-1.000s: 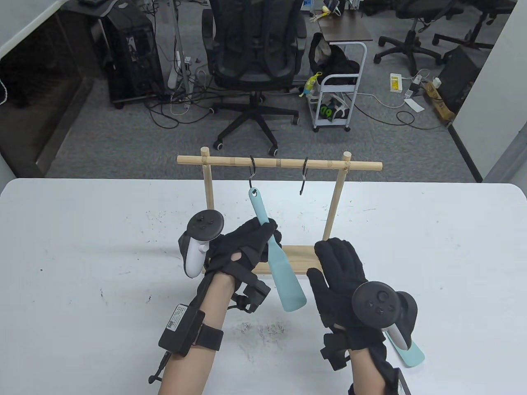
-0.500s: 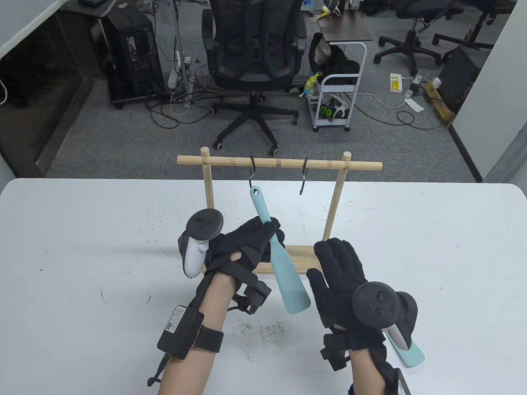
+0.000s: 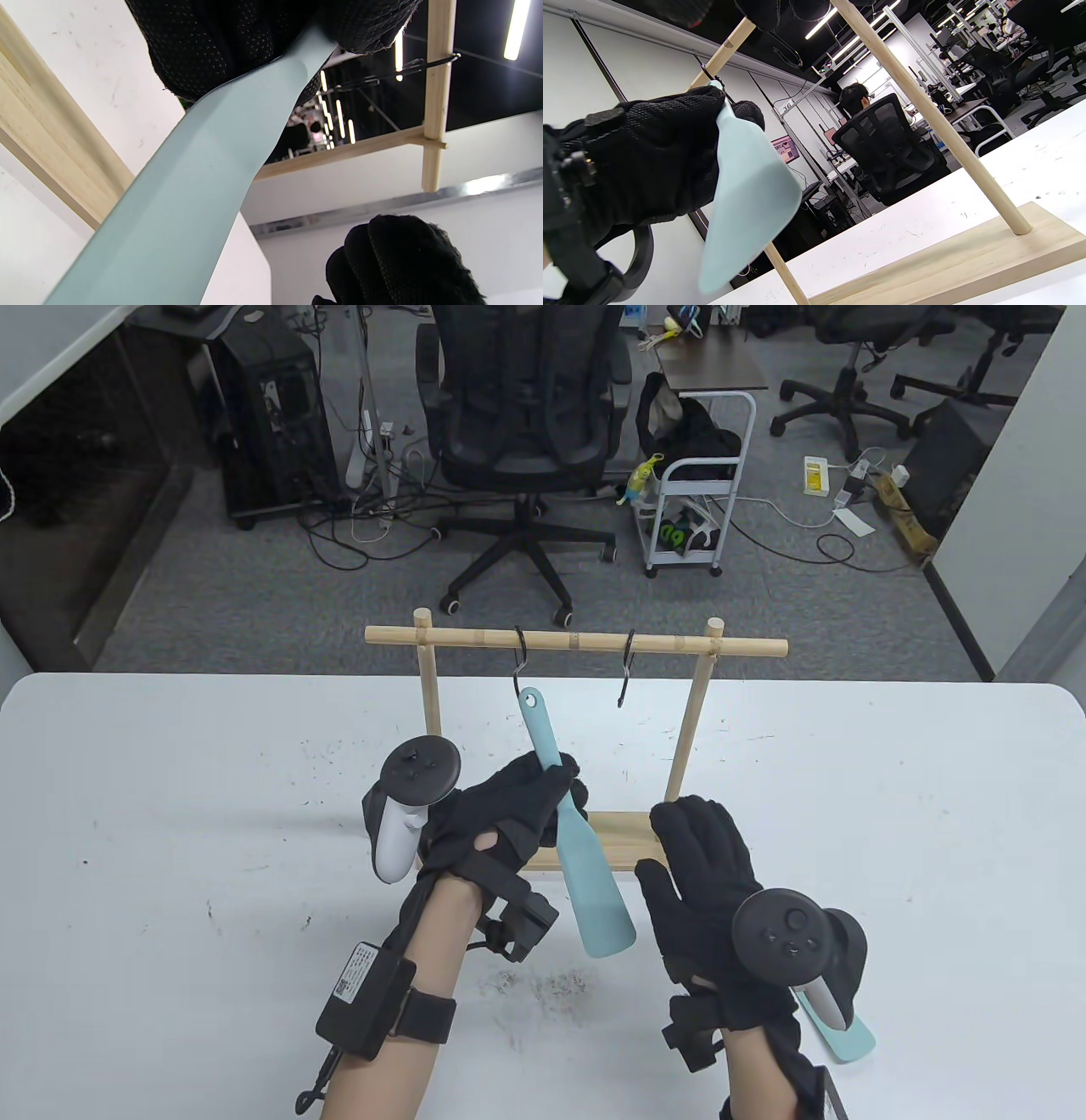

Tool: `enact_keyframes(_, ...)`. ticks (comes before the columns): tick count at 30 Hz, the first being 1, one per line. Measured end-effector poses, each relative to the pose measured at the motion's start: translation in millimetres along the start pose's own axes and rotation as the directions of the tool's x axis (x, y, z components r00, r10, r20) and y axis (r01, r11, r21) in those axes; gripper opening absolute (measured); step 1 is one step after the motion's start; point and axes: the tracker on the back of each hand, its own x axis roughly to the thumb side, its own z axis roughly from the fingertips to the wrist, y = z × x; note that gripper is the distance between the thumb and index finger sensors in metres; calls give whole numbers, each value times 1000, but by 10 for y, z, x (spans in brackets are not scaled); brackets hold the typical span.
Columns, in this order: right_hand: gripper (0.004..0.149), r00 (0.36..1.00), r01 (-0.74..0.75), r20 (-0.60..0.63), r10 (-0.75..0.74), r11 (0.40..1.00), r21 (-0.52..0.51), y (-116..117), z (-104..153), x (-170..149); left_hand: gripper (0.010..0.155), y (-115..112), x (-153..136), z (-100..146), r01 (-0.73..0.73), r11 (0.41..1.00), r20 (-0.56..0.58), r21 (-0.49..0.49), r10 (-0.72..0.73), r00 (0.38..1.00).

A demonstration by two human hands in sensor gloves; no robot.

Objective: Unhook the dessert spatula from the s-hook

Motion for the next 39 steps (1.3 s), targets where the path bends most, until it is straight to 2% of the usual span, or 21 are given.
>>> enact_keyframes(13,64,1000,-6,8,6,1000,13,12,13,11,59,207,122,355,156,987,34,37,-157,987)
enact_keyframes(19,64,1000,-19,15,18,1000,20,41,14,32,59,375,129,603,281,950,18,137,-286,958)
enact_keyframes(21,64,1000,-20,18,19,1000,24,53,11,38,59,460,115,697,370,898,-9,238,-379,925)
enact_keyframes(22,64,1000,-20,18,20,999,24,55,11,38,59,479,107,717,397,881,-23,258,-405,914)
enact_keyframes(25,64,1000,-20,19,19,999,30,62,8,43,60,577,9,813,556,752,-132,353,-549,826)
enact_keyframes(27,64,1000,-18,18,17,999,31,63,8,44,62,613,-71,840,632,682,-192,368,-609,769)
enact_keyframes(32,64,1000,-17,20,17,999,29,66,9,44,64,656,-419,872,779,507,-326,369,-714,619)
enact_keyframes(34,64,1000,-13,13,13,999,39,78,-3,28,64,659,-570,852,836,436,-382,333,-748,543)
enact_keyframes(36,64,1000,-12,9,12,999,46,84,-10,17,65,662,-698,828,878,388,-423,282,-771,476)
enact_keyframes(39,64,1000,-10,8,10,999,47,84,-13,15,64,678,-898,789,908,355,-462,223,-781,420)
